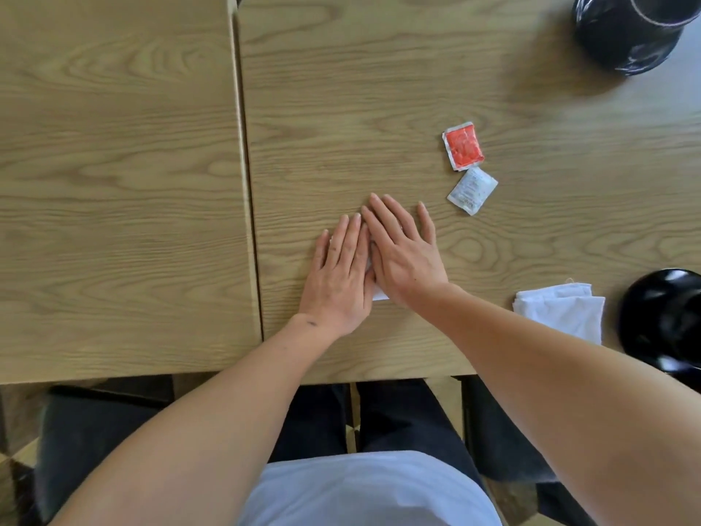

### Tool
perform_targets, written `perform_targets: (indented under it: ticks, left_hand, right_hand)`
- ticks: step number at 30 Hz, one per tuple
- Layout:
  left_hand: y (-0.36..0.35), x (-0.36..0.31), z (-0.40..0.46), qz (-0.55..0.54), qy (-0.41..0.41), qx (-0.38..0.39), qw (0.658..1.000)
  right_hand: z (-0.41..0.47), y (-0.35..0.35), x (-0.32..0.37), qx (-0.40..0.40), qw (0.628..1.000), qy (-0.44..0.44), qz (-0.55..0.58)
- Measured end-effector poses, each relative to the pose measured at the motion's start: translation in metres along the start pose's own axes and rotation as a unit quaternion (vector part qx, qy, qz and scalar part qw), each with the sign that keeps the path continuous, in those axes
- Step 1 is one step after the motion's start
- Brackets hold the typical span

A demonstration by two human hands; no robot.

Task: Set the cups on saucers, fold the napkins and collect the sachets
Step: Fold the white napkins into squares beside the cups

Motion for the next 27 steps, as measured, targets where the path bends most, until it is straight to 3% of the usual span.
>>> perform_targets:
  ticks: [2, 3, 5, 6, 8, 9, 12, 16, 19, 21, 24, 25, 27]
  left_hand:
    - [0.023, 0.003, -0.004, -0.146, 0.06, -0.052, 0.986]
    - [0.037, 0.011, -0.009, -0.221, 0.123, -0.111, 0.961]
    - [0.051, 0.038, -0.031, -0.347, 0.287, -0.222, 0.865]
    - [0.047, 0.047, -0.042, -0.404, 0.365, -0.234, 0.805]
    - [0.036, 0.051, -0.059, -0.48, 0.465, -0.204, 0.715]
    - [0.032, 0.048, -0.063, -0.494, 0.486, -0.183, 0.697]
    - [0.019, 0.035, -0.067, -0.523, 0.512, -0.122, 0.67]
    - [0.004, 0.022, -0.055, -0.566, 0.509, -0.018, 0.648]
    - [0.005, 0.015, -0.039, -0.609, 0.49, 0.03, 0.623]
    - [0.011, 0.005, -0.036, -0.66, 0.475, 0.038, 0.581]
    - [0.028, -0.011, -0.033, -0.734, 0.446, 0.032, 0.512]
    - [0.036, -0.018, -0.031, -0.749, 0.432, 0.037, 0.501]
    - [0.051, -0.028, -0.028, -0.762, 0.401, 0.046, 0.506]
  right_hand:
    - [-0.005, 0.008, -0.002, 0.028, 0.998, -0.049, 0.031]
    - [-0.009, 0.014, -0.007, 0.026, 0.993, -0.1, 0.061]
    - [-0.027, 0.026, -0.026, -0.007, 0.96, -0.24, 0.141]
    - [-0.041, 0.03, -0.035, -0.02, 0.933, -0.313, 0.178]
    - [-0.07, 0.029, -0.046, -0.019, 0.873, -0.426, 0.237]
    - [-0.082, 0.026, -0.048, -0.01, 0.842, -0.469, 0.266]
    - [-0.109, 0.012, -0.046, 0.031, 0.756, -0.553, 0.348]
    - [-0.114, 0.001, -0.037, 0.078, 0.729, -0.553, 0.395]
    - [-0.112, 0.001, -0.036, 0.109, 0.689, -0.572, 0.433]
    - [-0.118, 0.001, -0.031, 0.141, 0.621, -0.598, 0.488]
    - [-0.124, 0.004, -0.006, 0.178, 0.464, -0.589, 0.637]
    - [-0.124, 0.008, 0.002, 0.175, 0.42, -0.574, 0.681]
    - [-0.123, 0.02, 0.008, 0.141, 0.369, -0.546, 0.739]
Point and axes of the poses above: each hand's wrist, its own z-axis towards the middle knuckle, its own y-axis out of the back of the hand, x = y × z, the point moved 8 cm from there along z, towards the middle knuckle, and after that the axes turned 7 degrees about -z, right-handed, at the moved point
